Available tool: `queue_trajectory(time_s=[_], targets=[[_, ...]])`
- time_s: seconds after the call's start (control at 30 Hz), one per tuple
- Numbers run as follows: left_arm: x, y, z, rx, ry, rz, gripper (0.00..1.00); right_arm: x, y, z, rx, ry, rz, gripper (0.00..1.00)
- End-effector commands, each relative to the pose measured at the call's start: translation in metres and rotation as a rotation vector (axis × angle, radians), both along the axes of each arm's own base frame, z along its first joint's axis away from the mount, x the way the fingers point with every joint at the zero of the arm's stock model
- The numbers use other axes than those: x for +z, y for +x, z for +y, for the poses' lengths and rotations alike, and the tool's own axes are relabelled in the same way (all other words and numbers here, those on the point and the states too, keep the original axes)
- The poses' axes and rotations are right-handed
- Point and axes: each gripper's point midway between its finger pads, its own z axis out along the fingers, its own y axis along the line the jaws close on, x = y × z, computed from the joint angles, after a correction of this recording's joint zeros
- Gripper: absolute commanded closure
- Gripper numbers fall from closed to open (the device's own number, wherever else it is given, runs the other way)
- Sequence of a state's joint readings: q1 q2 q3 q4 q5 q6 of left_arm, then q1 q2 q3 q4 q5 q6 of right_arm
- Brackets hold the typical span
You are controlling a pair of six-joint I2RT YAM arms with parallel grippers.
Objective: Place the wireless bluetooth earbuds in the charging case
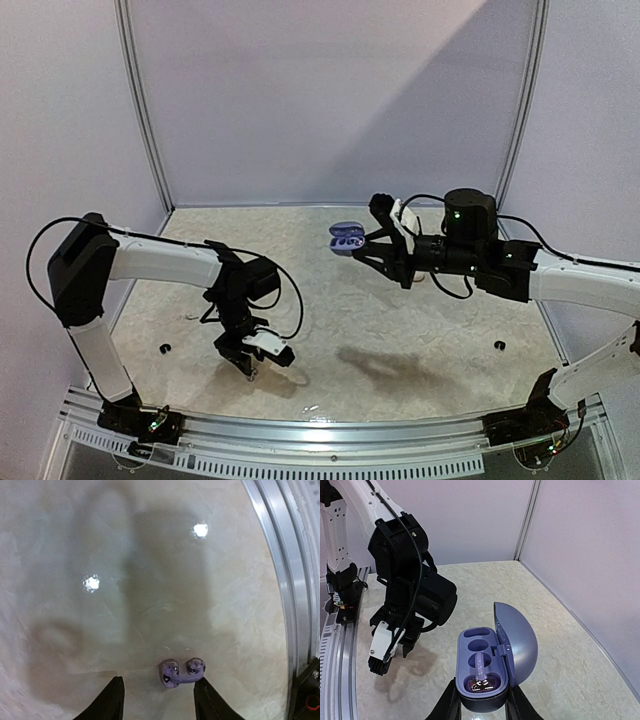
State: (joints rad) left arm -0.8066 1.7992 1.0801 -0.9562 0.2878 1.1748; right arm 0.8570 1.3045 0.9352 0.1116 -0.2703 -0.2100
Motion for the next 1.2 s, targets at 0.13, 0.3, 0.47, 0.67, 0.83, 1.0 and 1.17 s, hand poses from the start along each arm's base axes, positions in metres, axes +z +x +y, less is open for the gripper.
queue_trajectory(time_s=[0.13, 0.3, 0.47, 0.67, 0.83, 1.0, 1.17], targets=[[0.010, -0.012, 0.001, -0.148, -0.053, -0.001, 0.53, 0.001, 0.000, -0.007, -0.025, 0.006, 0.001, 1.00], [0.004, -0.017, 0.000, -0.171, -0.045, 0.042, 0.54, -0.001, -0.002, -0.009, -0.029, 0.004, 0.015, 1.00], [-0.003, -0.019, 0.002, -0.193, -0.021, 0.050, 0.54, -0.003, -0.003, -0.014, -0.043, 0.004, 0.023, 1.00], [-0.002, -0.025, -0.002, -0.218, -0.019, 0.075, 0.52, -0.005, -0.002, -0.014, -0.049, 0.017, 0.028, 1.00], [-0.003, -0.027, -0.002, -0.225, -0.006, 0.082, 0.57, -0.009, -0.004, -0.017, -0.052, 0.006, 0.032, 1.00], [-0.003, -0.027, -0.003, -0.223, 0.002, 0.083, 0.71, -0.009, -0.006, -0.022, -0.062, 0.009, 0.033, 1.00], [-0.001, -0.030, -0.005, -0.191, 0.011, 0.100, 0.78, -0.008, -0.007, -0.025, -0.071, 0.013, 0.036, 1.00]])
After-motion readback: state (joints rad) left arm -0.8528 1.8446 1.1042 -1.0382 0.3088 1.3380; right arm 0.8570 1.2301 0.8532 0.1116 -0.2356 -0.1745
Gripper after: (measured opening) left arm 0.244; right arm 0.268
